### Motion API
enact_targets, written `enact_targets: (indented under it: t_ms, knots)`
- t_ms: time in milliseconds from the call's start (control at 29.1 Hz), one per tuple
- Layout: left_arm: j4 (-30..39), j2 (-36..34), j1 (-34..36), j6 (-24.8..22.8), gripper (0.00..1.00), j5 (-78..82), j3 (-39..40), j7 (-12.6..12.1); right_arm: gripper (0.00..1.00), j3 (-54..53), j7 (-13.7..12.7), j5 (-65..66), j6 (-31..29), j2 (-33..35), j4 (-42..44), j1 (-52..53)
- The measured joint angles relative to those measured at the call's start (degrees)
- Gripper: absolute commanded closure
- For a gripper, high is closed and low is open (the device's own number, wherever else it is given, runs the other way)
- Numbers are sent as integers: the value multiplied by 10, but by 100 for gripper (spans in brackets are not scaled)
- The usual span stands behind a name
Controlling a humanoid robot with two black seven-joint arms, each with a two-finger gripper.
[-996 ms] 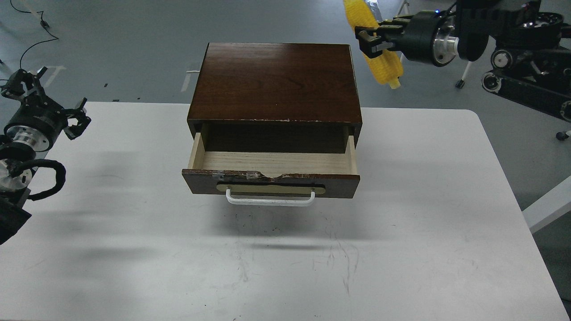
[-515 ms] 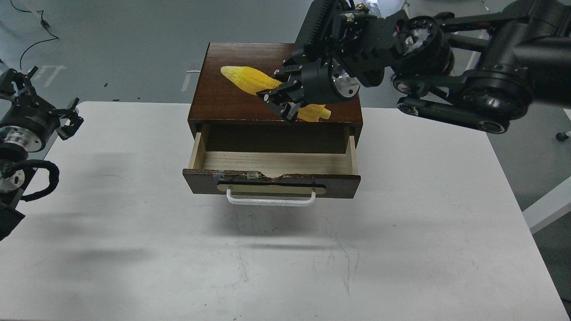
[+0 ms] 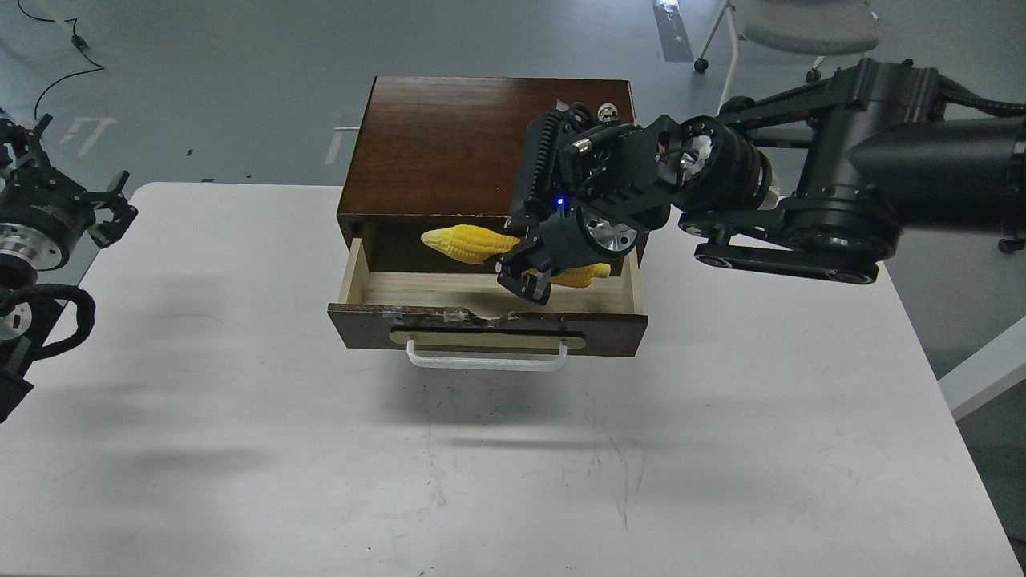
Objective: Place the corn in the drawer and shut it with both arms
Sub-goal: 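Carry the corn over the open drawer and lower it inside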
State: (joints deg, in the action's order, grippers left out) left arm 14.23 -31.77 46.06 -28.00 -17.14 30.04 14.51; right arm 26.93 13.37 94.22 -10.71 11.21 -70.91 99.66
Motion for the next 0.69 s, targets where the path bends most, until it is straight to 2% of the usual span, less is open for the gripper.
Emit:
enact_targets:
  t_ms: [275,481,584,687]
  knots:
    - [0,-8,0,0,2,-1,0,-1,38,-3,21,-8,1,-7,-2,-9]
    - [0,-14,0,0,2,-1,0,-1,32,-4,26,-8,2,-8,0,-5]
    - [0,-14,0,0,2,-1,0,-1,28,-8,40,-8,4,-5,1,-1]
    - [0,-16,0,0,2,-1,0,-1,10,-34,50,-9,6,1,4,1]
